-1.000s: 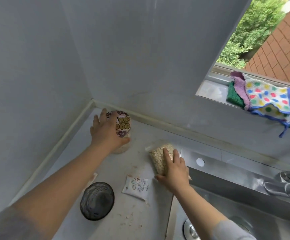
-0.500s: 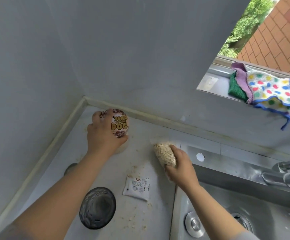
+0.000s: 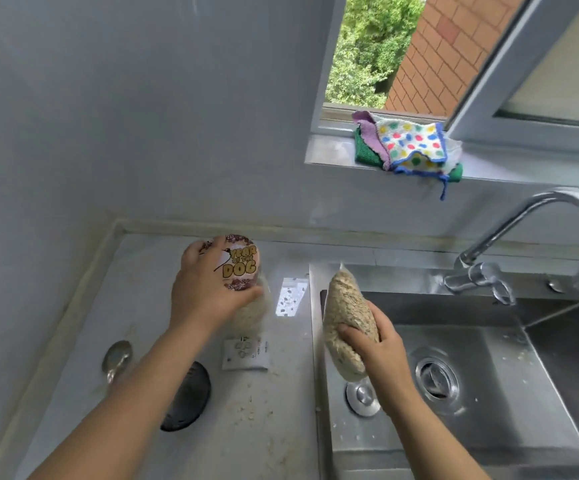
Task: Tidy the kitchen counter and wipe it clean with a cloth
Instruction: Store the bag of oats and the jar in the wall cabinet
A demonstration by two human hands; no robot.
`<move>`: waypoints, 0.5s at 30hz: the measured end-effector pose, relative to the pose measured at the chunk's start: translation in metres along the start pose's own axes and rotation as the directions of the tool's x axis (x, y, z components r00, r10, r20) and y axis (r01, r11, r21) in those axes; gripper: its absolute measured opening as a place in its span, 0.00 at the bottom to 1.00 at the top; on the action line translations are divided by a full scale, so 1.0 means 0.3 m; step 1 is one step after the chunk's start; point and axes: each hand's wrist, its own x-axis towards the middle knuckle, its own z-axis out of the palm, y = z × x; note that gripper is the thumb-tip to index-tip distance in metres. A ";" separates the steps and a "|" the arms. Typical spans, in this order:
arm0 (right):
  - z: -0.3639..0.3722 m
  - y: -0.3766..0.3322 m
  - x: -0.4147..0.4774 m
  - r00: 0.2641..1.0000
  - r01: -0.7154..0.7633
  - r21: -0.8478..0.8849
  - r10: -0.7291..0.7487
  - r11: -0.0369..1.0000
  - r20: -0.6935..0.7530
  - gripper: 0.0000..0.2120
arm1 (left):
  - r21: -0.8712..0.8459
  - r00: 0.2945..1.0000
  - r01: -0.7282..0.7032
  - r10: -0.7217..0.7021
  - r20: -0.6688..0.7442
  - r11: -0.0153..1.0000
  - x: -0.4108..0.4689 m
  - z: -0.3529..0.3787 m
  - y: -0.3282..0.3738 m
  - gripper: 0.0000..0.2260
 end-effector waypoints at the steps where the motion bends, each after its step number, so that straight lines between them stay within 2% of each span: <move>1: -0.040 -0.008 -0.024 1.000 0.003 0.029 -0.002 1.000 -0.022 0.25 | -0.034 0.999 -0.023 0.024 0.023 0.999 -0.029 0.004 0.044 0.46; 4: -0.174 -0.022 -0.074 0.998 0.021 0.108 -0.015 0.994 -0.062 0.29 | -0.089 0.991 -0.108 0.114 0.063 0.990 -0.113 0.037 0.167 0.47; 10: -0.520 0.033 -0.227 0.982 0.074 0.212 -0.034 0.975 -0.184 0.21 | -0.149 0.945 -0.274 0.294 0.142 0.950 -0.332 0.188 0.456 0.47; 15: -0.923 0.128 -0.422 0.946 0.088 0.301 0.014 0.950 -0.323 0.19 | -0.238 0.874 -0.380 0.431 0.225 0.894 -0.589 0.419 0.754 0.46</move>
